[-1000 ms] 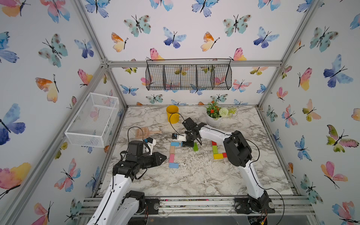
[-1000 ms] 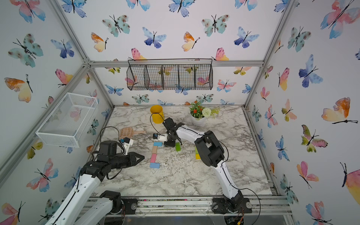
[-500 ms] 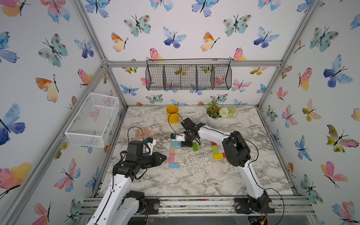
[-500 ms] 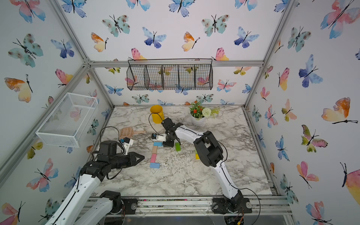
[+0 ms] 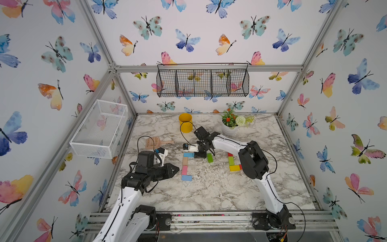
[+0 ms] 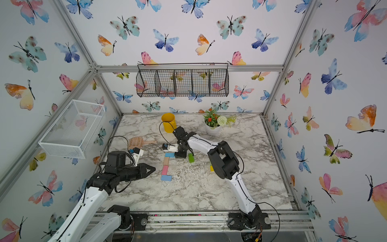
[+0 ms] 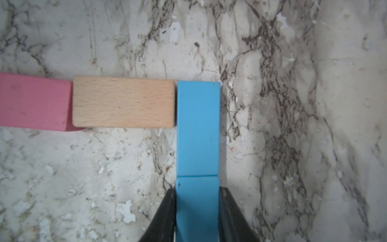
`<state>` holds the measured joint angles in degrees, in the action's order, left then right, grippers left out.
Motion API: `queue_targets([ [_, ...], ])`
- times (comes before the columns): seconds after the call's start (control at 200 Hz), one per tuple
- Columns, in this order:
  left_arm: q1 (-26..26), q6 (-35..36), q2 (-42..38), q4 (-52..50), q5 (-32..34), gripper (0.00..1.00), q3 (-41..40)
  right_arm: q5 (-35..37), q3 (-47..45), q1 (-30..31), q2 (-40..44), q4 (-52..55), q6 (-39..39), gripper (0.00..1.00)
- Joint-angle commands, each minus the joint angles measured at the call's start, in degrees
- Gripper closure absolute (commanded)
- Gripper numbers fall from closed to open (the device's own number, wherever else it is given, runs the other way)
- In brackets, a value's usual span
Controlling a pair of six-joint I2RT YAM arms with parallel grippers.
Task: Assemble the letter c with building blocks
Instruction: Assemble the building block at the center of the board.
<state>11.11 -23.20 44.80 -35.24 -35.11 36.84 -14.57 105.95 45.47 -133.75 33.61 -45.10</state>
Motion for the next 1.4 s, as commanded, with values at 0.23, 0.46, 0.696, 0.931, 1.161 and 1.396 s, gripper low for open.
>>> queue_targets([
  [0.23, 0.2, 0.3, 0.0, 0.6, -1.5, 0.78, -0.5, 0.6, -0.1, 0.6, -1.1, 0.1, 1.0, 0.45],
  [0.46, 0.2, 0.3, 0.0, 0.6, -1.6, 0.78, -0.5, -0.3, -4.5, 0.6, 4.5, -5.4, 4.7, 0.39],
  [0.696, 0.2, 0.3, -0.5, 0.6, -1.5, 0.78, -0.6, 0.0, -9.5, 0.3, 11.0, -8.5, 10.9, 0.35],
  [0.931, 0.2, -0.4, -1.0, 0.6, -0.7, 0.77, -0.9, 1.0, -17.4, -0.7, 19.1, -16.2, 28.7, 0.36],
  [1.161, 0.2, -0.4, -1.2, 0.7, -0.6, 0.73, -0.9, 6.1, -20.0, -0.7, 23.7, -14.2, 42.9, 0.34],
  [1.396, 0.2, -0.6, -1.7, 0.6, 0.2, 0.73, -0.6, 13.1, -21.6, -0.7, 26.1, -10.2, 53.4, 0.37],
])
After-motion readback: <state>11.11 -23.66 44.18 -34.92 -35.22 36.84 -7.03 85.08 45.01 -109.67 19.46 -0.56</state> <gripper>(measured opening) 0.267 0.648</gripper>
